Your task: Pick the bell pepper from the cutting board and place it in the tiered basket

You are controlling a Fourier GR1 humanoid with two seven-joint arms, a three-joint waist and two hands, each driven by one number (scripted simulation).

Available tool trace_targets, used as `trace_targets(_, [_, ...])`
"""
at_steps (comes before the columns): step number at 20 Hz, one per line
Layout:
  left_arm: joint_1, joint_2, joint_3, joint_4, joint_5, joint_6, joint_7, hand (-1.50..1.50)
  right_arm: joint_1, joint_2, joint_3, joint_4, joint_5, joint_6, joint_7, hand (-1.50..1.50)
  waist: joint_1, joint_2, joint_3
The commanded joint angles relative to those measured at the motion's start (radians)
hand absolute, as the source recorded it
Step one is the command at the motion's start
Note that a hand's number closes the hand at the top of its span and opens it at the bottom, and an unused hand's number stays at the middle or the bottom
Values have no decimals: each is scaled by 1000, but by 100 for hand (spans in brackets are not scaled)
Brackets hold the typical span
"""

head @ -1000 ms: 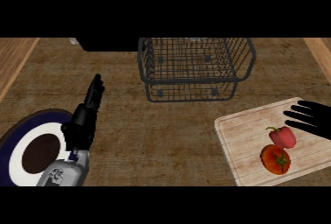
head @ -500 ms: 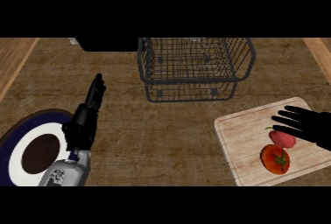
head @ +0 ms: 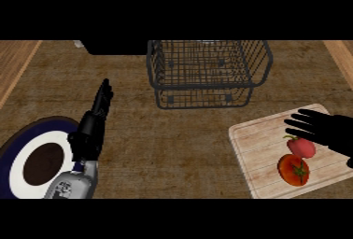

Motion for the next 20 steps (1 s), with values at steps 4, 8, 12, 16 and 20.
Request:
trace_targets(4, [12, -12, 25, -21, -18, -25, 14, 0, 2, 42, -13, 28, 49, 11, -40, -150, -1, 0, 0])
trace_targets(8, [-23, -21, 31, -7, -29, -28, 38, 0, 7, 90, 7, 129, 81, -97, -46, -150, 0, 1, 0])
trace_targets(12, [46, -57, 14, 16, -32, -28, -51, 0, -17, 83, -16, 122, 65, -36, -59, -150, 1, 0, 0])
trace_targets(16, [-12, -18, 64, 0, -28, -67, 13, 0, -14, 110, -23, 199, 92, -103, -75, -150, 0, 0, 0])
trace_targets(20, [31, -14, 60, -53, -27, -76, 28, 0, -16, 164, -28, 124, 42, -34, -40, -150, -1, -1, 0])
